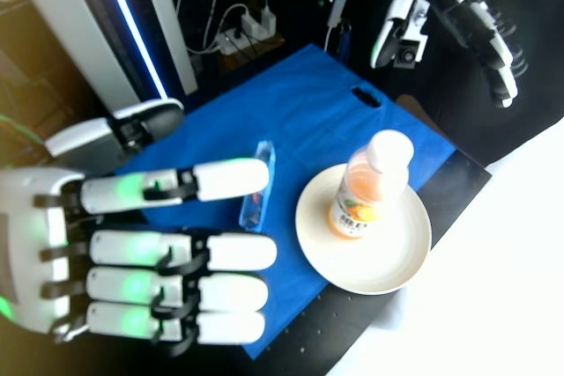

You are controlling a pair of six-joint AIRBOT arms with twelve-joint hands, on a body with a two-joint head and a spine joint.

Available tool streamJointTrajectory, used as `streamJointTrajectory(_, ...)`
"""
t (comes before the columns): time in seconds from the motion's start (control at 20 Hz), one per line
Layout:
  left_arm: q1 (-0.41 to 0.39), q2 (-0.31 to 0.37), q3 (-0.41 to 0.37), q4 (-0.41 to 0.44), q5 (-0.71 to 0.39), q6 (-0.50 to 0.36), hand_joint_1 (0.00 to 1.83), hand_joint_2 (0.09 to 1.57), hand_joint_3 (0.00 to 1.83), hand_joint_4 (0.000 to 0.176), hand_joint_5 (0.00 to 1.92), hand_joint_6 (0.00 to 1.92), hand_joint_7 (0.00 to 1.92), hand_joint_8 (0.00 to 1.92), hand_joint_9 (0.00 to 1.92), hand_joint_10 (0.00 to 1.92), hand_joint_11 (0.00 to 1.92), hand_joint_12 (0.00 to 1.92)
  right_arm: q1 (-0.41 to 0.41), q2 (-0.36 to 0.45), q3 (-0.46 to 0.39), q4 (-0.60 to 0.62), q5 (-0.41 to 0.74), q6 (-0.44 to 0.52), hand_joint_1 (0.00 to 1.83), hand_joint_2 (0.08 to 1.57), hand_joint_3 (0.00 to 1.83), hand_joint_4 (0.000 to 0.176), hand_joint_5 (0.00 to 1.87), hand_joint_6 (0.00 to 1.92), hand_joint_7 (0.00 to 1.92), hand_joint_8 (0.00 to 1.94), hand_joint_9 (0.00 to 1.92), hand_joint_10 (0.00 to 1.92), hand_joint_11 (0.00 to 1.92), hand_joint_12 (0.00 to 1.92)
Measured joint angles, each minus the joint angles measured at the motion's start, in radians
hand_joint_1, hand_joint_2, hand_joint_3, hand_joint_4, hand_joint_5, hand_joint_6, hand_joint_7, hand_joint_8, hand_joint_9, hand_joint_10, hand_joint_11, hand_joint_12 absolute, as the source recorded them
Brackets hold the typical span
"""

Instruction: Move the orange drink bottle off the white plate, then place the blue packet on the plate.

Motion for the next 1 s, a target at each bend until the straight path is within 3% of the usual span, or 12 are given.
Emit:
streamJointTrajectory(0.1, 0.000, -0.008, 0.007, 0.003, 0.000, 0.000, 0.58, 0.73, 0.01, 0.083, 0.10, 0.00, 0.21, 0.00, 0.18, 0.01, 0.01, 0.41, 0.000, 0.000, 0.000, 0.000, -0.002, 0.000, 0.72, 0.87, 0.00, 0.048, 0.23, 0.00, 0.28, 0.00, 0.22, 0.00, 0.23, 0.08)
streamJointTrajectory(0.25, 0.000, -0.034, 0.026, 0.013, 0.010, -0.010, 0.59, 0.71, 0.00, 0.097, 0.03, 0.00, 0.16, 0.00, 0.15, 0.00, 0.00, 0.34, 0.000, 0.000, 0.000, 0.000, 0.000, 0.000, 0.73, 0.88, 0.01, 0.051, 0.23, 0.00, 0.30, 0.01, 0.23, 0.01, 0.25, 0.08)
streamJointTrajectory(0.35, -0.020, -0.067, 0.069, 0.062, 0.038, -0.061, 0.59, 0.73, 0.01, 0.127, 0.00, 0.00, 0.14, 0.00, 0.14, 0.00, 0.01, 0.34, 0.000, 0.000, 0.000, 0.000, 0.004, 0.000, 0.71, 0.88, 0.01, 0.042, 0.23, 0.00, 0.31, 0.01, 0.24, 0.01, 0.24, 0.06)
streamJointTrajectory(0.45, -0.057, -0.095, 0.103, 0.086, 0.068, -0.083, 0.59, 0.71, 0.00, 0.108, 0.00, 0.00, 0.14, 0.00, 0.14, 0.00, 0.01, 0.34, 0.000, 0.000, 0.000, -0.002, 0.005, 0.000, 0.71, 0.88, 0.00, 0.051, 0.23, 0.00, 0.31, 0.01, 0.24, 0.01, 0.25, 0.06)
streamJointTrajectory(0.55, -0.099, -0.119, 0.128, 0.117, 0.101, -0.086, 0.58, 0.67, 0.00, 0.126, 0.00, 0.00, 0.14, 0.00, 0.11, 0.00, 0.00, 0.27, 0.000, 0.000, 0.002, -0.003, 0.005, 0.000, 0.70, 0.86, 0.00, 0.050, 0.24, 0.00, 0.31, 0.01, 0.23, 0.00, 0.23, 0.05)
streamJointTrajectory(0.6, -0.113, -0.132, 0.137, 0.127, 0.120, -0.087, 0.55, 0.67, 0.00, 0.108, 0.00, 0.00, 0.14, 0.00, 0.11, 0.00, 0.00, 0.26, 0.000, 0.000, 0.005, -0.006, 0.005, 0.001, 0.70, 0.87, 0.00, 0.049, 0.24, 0.00, 0.31, 0.01, 0.23, 0.00, 0.23, 0.05)
streamJointTrajectory(0.7, -0.137, -0.167, 0.166, 0.172, 0.175, -0.087, 0.61, 0.66, 0.00, 0.125, 0.00, 0.00, 0.14, 0.00, 0.11, 0.00, 0.00, 0.27, 0.000, 0.000, 0.005, -0.004, 0.005, 0.001, 0.68, 0.86, 0.00, 0.040, 0.22, 0.00, 0.32, 0.01, 0.22, 0.00, 0.19, 0.03)
streamJointTrajectory(0.8, -0.143, -0.199, 0.186, 0.185, 0.214, -0.088, 0.61, 0.67, 0.00, 0.099, 0.00, 0.00, 0.13, 0.00, 0.09, 0.00, 0.00, 0.20, 0.000, -0.002, 0.005, -0.006, 0.006, 0.001, 0.66, 0.84, 0.00, 0.051, 0.23, 0.00, 0.30, 0.00, 0.21, 0.00, 0.19, 0.03)
streamJointTrajectory(1.0, -0.162, -0.255, 0.232, 0.197, 0.270, -0.089, 0.59, 0.65, 0.00, 0.108, 0.00, 0.00, 0.17, 0.02, 0.16, 0.02, 0.03, 0.21, 0.000, -0.002, 0.005, -0.008, 0.005, 0.001, 0.64, 0.87, 0.00, 0.044, 0.23, 0.00, 0.30, 0.00, 0.20, 0.00, 0.21, 0.03)
